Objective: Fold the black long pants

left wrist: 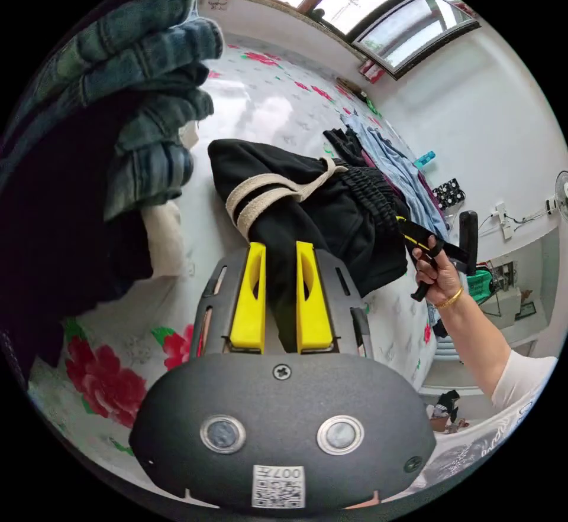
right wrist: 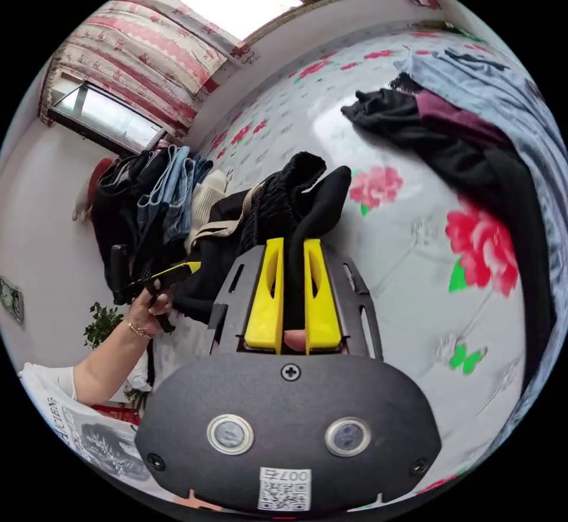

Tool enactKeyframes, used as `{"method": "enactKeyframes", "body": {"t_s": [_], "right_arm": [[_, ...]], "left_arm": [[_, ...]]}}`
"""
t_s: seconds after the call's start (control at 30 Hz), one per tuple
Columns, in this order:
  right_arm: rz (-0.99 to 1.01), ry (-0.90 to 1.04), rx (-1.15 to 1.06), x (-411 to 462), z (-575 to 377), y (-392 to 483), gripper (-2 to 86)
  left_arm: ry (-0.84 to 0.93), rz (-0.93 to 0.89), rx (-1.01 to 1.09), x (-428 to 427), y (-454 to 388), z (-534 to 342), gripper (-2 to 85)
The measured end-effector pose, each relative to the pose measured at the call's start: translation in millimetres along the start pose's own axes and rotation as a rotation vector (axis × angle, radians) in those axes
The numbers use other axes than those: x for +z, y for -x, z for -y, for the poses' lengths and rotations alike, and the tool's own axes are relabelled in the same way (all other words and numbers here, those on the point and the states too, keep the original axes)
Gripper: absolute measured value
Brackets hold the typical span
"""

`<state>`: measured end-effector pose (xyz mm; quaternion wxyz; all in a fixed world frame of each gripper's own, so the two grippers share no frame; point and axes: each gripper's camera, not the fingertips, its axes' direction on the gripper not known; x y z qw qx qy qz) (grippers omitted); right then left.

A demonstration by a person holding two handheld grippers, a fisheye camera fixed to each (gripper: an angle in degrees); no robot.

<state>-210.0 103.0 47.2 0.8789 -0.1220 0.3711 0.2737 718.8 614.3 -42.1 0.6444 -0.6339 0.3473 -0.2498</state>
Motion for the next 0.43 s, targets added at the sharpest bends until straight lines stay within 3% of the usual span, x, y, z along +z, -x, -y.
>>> {"method": "enactKeyframes", "body": {"t_s": [0.1, 0.17, 0.27, 0.43], "right_arm": [[-0.158, -0.056, -0.049, 14, 54, 15, 6.3], [-0.172, -0.057, -0.110, 12, 53, 17, 6.8], [-0.287, -0.035, -0.145, 2, -2, 2, 7.3], [-0.579, 0.016, -0.061, -54, -162, -42, 7.5]], "left_arm": [[-0.050, 0.158, 0.017, 13, -1, 42, 7.6], [-0.086, 0.184, 0.016, 16, 3, 22, 6.9], [-0.087, 0.175, 0.010, 19, 12, -36, 6.6], [0.054, 0.220, -0.080, 1, 20, -209, 5.8]]}}
